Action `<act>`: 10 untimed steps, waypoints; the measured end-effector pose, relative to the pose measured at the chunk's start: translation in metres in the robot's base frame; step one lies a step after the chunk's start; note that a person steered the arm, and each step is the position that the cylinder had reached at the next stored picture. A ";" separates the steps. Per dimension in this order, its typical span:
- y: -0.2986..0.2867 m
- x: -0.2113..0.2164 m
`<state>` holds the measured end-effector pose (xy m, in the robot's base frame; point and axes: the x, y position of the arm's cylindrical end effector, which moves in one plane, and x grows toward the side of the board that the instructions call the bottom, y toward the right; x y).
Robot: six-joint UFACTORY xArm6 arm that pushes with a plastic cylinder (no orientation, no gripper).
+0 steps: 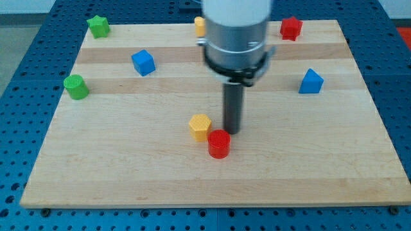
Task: Push the red circle towards the bottom left corner
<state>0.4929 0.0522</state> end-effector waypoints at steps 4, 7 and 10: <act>-0.052 0.021; -0.149 0.053; -0.156 0.025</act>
<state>0.5180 -0.1033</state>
